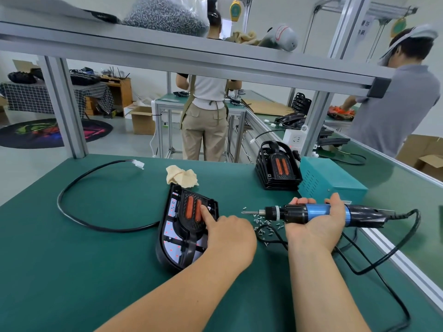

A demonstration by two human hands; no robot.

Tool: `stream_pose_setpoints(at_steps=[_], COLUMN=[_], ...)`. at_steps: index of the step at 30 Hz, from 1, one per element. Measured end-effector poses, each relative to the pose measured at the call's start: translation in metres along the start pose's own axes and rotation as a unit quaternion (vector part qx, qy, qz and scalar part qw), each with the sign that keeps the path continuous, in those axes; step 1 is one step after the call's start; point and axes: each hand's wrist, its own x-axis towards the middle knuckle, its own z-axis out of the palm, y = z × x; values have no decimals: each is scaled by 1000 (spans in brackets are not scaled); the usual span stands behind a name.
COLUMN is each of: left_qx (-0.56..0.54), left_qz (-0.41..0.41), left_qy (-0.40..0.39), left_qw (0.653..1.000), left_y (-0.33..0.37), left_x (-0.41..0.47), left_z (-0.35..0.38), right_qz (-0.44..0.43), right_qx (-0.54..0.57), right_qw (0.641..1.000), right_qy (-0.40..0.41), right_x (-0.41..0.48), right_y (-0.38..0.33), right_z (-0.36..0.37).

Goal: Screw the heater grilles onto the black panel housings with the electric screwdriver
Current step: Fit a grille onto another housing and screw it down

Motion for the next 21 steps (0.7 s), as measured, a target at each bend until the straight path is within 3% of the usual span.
stream_pose_setpoints(at_steps=[14,21], left_qx=[-27,-201], left_qz=[13,1], left_qy=[18,31], left_qw=[999,979], left_y=[-5,-15], left_x=[-2,1], left_z=[-9,-24], right_qz=[13,21], right_qx=[26,62], right_qw=[1000,998], right_qy=[4,9], right_x=[2,3], right_y=[-3,-6], right_z=[0,-1])
